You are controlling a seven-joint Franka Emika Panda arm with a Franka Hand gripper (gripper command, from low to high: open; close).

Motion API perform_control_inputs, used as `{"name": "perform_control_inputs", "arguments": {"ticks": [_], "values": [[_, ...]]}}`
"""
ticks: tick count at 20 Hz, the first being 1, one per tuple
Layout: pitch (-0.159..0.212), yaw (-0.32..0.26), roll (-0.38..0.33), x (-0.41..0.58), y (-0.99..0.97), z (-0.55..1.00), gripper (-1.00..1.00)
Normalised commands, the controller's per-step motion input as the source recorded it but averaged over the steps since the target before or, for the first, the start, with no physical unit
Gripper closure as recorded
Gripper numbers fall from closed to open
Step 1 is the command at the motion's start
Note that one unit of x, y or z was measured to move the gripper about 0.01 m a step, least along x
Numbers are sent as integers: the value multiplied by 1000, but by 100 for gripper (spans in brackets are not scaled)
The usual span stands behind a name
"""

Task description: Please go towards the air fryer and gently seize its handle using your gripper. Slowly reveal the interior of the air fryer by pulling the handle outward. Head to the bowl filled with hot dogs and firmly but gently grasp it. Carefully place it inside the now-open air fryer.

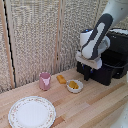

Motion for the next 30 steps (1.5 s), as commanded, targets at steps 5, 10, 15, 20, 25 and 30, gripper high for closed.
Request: {"name": "perform_control_inputs", "arguments": {"ticks": [5, 10, 15, 20, 25, 30], "values": [[2, -28, 8, -18, 338, 614, -100], [48, 0, 59, -187, 548, 348, -100], [136, 25, 96, -286, 486, 266, -100], [215, 144, 141, -202, 67, 68, -100], [87, 171, 305, -19, -69, 0, -100], [9, 145, 369, 0, -97, -42, -100]]}}
